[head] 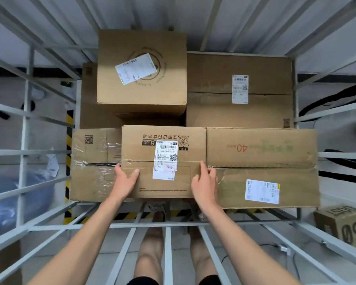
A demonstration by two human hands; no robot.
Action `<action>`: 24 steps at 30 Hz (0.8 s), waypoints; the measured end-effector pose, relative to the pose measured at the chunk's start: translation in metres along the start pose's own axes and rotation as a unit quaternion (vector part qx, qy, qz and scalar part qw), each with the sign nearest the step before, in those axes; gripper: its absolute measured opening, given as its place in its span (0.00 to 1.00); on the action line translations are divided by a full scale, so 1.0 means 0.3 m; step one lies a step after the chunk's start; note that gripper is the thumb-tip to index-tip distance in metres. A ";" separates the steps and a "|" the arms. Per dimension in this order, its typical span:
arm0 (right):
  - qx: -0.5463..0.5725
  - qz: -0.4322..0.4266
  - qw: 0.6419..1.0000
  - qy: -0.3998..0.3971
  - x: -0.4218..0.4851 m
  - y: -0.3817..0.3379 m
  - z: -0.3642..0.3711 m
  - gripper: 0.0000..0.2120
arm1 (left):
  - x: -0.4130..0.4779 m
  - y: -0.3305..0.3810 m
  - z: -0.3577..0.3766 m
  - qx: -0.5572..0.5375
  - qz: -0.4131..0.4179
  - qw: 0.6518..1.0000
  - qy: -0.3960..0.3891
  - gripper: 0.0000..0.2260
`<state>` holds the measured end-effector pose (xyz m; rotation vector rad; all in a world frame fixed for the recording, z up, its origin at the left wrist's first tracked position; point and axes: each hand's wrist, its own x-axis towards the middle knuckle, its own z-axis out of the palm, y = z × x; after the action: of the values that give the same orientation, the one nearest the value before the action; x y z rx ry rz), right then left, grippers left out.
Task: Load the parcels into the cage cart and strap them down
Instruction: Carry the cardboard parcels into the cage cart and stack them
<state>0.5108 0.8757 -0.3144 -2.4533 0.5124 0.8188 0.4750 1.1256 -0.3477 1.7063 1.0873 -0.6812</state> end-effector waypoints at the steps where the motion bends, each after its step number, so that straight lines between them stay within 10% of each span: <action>1: -0.003 -0.016 1.000 -0.008 -0.018 0.011 -0.011 0.27 | -0.024 0.003 0.007 0.016 -0.001 1.000 0.015 0.41; 13: -0.046 -0.094 0.994 -0.026 -0.289 0.068 -0.418 0.34 | -0.645 0.302 0.292 0.222 0.188 0.957 -0.010 0.35; 24: 0.018 0.060 0.988 0.144 -0.568 0.475 -0.891 0.33 | -1.129 0.519 0.610 0.431 0.368 0.818 -0.097 0.30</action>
<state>0.4332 0.6426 -0.0686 -2.5406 0.7794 0.4953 0.4704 0.8148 -0.0722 2.5121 -0.1634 -0.8535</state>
